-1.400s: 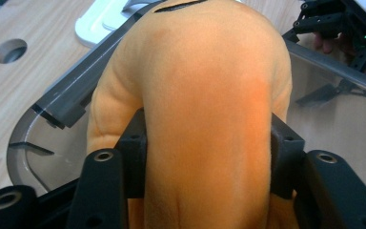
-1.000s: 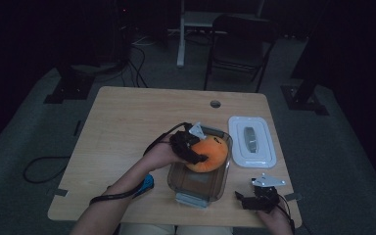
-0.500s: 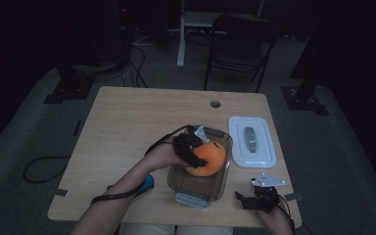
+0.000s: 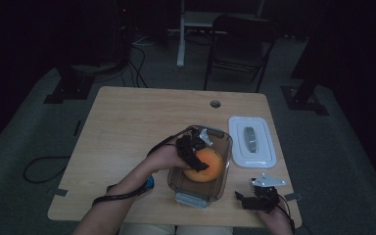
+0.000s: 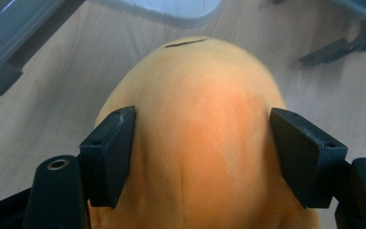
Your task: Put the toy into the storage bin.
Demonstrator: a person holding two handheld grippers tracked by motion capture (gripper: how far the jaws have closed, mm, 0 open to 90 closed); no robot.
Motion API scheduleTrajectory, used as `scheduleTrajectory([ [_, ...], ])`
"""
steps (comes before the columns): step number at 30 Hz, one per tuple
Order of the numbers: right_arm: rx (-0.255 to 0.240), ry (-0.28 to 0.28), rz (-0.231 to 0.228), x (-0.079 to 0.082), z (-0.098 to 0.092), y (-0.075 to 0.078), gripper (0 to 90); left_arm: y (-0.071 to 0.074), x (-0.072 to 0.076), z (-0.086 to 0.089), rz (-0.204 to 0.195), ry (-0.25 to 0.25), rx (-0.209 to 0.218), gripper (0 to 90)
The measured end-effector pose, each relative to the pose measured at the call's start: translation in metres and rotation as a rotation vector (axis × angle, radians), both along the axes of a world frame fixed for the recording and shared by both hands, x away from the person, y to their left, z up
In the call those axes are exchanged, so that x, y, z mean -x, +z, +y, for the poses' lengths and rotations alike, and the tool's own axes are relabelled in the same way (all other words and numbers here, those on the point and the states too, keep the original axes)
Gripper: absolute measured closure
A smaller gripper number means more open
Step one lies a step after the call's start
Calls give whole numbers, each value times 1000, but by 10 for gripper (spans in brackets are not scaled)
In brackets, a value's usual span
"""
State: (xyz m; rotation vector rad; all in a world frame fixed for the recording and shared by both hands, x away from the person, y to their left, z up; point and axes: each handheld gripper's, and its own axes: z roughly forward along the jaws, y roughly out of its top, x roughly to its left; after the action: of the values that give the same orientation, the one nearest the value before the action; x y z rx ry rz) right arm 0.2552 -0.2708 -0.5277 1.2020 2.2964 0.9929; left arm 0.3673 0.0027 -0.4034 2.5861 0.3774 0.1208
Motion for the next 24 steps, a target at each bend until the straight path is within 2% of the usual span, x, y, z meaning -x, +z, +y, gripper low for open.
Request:
scheduleTrajectory([
  [5,0,0,0,0,0,0,140,0,0,0,22,-7,3,280],
  [10,0,0,0,0,0,0,140,2,2,3,24,6,20,265],
  [17,0,0,0,0,0,0,140,9,10,14,21,7,50,210],
  [24,1,-1,0,0,0,0,140,17,16,30,19,20,82,208],
])
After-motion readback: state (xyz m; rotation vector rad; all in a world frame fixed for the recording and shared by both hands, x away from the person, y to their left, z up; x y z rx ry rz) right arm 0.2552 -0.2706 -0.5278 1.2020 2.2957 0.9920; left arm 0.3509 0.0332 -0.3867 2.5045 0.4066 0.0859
